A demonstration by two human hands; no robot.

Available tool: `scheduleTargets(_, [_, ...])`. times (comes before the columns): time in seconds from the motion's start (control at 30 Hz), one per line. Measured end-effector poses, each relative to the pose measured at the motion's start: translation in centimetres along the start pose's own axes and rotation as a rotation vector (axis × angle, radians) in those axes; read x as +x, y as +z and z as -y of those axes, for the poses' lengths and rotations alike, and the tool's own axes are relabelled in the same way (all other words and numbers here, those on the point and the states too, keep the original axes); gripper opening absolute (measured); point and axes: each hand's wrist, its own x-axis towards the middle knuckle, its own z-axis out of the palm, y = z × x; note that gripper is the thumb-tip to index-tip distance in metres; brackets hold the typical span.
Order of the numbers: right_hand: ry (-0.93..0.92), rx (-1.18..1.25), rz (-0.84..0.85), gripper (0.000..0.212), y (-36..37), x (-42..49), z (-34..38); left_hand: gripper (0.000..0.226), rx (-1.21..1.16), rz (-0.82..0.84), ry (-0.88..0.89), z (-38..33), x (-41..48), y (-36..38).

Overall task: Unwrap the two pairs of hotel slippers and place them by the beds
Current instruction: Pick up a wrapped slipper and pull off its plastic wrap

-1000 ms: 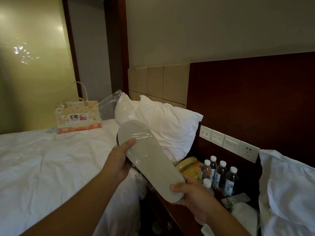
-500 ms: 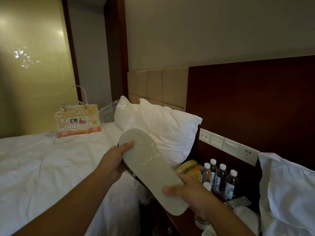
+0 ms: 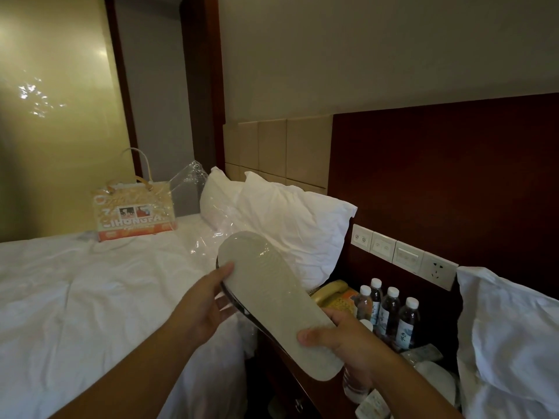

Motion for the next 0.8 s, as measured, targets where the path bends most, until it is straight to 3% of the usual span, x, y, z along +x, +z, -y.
scheduleTargets(0.1, [0.026, -0.009, 0.001, 0.061, -0.4, -0.3, -0.8, 0.025, -0.052, -0.11, 0.05, -0.2, 1.1, -0.1])
scheduleTargets(0.27, [0.081, -0.047, -0.013, 0.059, -3.0, -1.1, -2.0, 0.026, -0.143, -0.264, 0.094, -0.4, 3.7, -2.0])
scheduleTargets(0.53, [0.068, -0.07, -0.213, 0.058, -8.1, -1.1, -2.9, 0.027, -0.057, -0.265, -0.026, 5.3, 6.2, -2.2])
scheduleTargets(0.8, [-0.032, 0.168, -0.401, 0.051, -9.9, 1.1, -3.4, 0.023, 0.128, -0.292, -0.146, 12.8, 8.8, 1.1])
